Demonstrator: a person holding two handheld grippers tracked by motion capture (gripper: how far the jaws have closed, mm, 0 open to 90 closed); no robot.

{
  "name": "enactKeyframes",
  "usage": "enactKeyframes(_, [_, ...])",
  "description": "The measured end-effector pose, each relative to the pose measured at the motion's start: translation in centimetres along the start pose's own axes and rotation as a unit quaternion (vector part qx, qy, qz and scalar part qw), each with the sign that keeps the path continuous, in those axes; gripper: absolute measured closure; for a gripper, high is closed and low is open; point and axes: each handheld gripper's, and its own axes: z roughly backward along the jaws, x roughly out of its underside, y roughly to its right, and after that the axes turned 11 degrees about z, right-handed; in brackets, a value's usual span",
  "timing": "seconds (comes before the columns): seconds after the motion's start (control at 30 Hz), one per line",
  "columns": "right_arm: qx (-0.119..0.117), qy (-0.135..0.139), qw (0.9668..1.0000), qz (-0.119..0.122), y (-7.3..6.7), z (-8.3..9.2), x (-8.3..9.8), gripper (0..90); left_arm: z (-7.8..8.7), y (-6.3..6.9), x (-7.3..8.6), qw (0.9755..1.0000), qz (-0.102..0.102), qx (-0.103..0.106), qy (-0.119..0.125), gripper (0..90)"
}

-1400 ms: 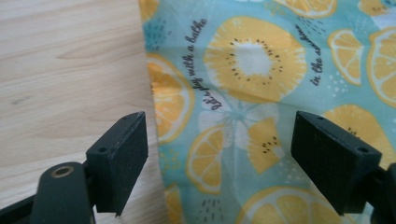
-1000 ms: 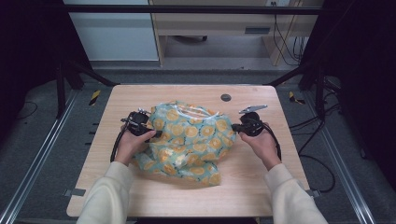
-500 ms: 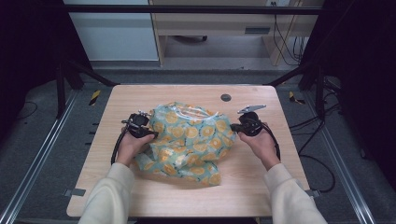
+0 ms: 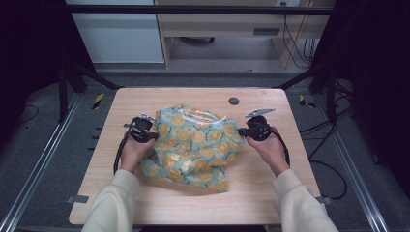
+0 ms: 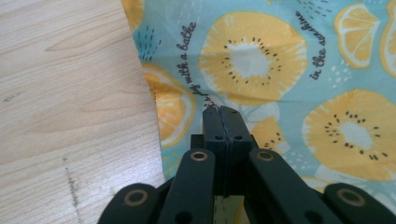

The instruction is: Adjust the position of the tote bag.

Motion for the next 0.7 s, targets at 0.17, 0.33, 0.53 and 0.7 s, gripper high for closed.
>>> enactKeyframes(0.17, [-0.003,0.005,1.0,-0.005,0.2,0.4,0.3,89.0,0.2,0.0,0.3,1.0,-0.006,-0.003,-0.001,90.0])
enactKeyframes(0.33, [-0.025,0.034,0.9991,-0.009,-0.9,1.7,0.2,89.1,1.3,0.2,0.6,0.9998,-0.013,-0.005,0.014,90.0])
enactKeyframes(0.53, [-0.079,0.092,0.9925,0.011,-4.4,4.1,-1.1,89.2,3.9,0.5,0.3,0.9991,-0.023,-0.007,0.035,89.7])
enactKeyframes(0.7, [-0.111,0.117,0.9865,0.03,-6.9,5.4,-1.8,89.2,5.3,0.6,0.2,0.9985,-0.024,-0.004,0.05,83.9])
